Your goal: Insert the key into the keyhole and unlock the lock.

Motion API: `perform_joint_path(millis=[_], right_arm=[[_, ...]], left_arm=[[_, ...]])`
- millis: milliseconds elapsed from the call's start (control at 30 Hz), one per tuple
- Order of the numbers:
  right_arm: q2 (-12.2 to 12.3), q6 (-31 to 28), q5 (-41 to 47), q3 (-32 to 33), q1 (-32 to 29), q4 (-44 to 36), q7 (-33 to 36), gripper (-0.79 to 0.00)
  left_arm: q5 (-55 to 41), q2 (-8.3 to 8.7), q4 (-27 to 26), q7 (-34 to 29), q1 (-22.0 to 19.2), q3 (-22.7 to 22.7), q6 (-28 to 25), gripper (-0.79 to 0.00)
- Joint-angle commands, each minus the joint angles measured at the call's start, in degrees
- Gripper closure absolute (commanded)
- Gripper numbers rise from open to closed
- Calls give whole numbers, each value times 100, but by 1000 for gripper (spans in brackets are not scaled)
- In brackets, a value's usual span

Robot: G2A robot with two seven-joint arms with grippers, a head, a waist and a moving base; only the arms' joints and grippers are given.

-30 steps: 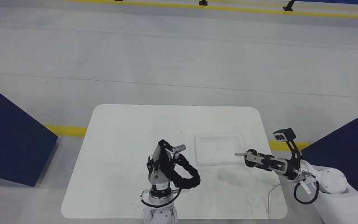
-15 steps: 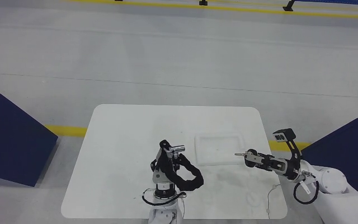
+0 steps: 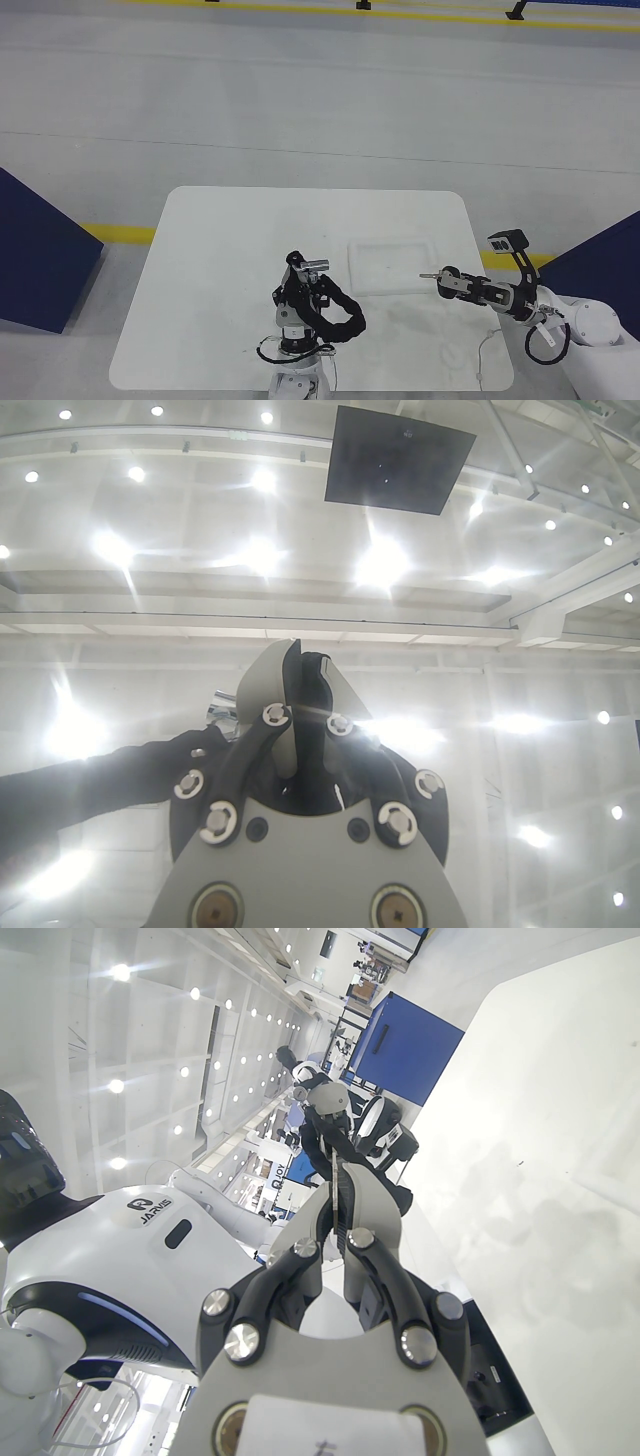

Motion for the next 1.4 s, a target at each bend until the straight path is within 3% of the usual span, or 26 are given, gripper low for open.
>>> perform_joint_path(millis=[0, 533, 900, 1367], right_arm=[[0, 0, 0, 0, 0, 0, 0, 0], [-4, 26, 10, -9, -5, -20, -29, 0], [-127, 1252, 453, -432, 664, -748, 339, 0], [-509, 2379, 612, -1709, 1835, -254, 284, 0]], left_arm=[[-46, -9, 49, -70, 25, -5, 125, 0], [-202, -62, 145, -179, 92, -1, 429, 0], [-202, -62, 145, -179, 92, -1, 429, 0], [-202, -62, 145, -179, 92, -1, 429, 0]])
